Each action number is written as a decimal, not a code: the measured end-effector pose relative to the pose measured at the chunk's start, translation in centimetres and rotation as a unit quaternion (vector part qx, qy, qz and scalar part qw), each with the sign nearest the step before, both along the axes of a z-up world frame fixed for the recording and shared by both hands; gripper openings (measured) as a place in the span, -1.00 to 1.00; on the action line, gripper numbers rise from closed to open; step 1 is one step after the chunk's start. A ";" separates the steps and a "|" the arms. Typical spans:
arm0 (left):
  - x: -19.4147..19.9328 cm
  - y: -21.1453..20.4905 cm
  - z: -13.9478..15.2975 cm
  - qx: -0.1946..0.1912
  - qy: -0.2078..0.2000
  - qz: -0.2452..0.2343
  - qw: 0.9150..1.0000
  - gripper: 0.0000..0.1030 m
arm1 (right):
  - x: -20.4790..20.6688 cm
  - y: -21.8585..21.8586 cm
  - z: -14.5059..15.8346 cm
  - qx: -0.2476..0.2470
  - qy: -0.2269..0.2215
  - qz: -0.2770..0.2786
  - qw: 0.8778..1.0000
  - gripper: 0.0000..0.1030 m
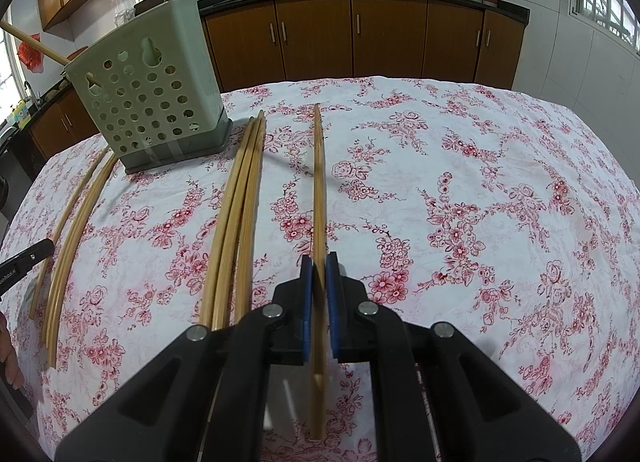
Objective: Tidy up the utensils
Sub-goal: 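Grasp a chopstick with the right tool while the left tool grasps another, then lift both held chopsticks and carry them over the green holder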
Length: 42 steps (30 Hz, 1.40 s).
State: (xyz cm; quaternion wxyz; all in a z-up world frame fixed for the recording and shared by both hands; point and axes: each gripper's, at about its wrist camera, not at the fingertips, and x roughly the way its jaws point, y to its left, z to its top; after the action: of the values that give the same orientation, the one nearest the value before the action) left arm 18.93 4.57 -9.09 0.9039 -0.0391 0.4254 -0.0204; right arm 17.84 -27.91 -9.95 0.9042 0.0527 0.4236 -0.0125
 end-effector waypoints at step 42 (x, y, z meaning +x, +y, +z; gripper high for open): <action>-5.2 1.9 13.3 -0.057 -0.186 0.017 0.981 -0.86 | -4.9 -0.5 11.2 0.023 -0.150 -0.001 0.988 -0.84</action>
State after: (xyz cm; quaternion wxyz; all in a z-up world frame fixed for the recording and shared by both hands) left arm 13.68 6.47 4.23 0.9639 -0.0934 0.2468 -0.0359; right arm 12.96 -28.44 1.21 0.9562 0.0748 0.2828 0.0043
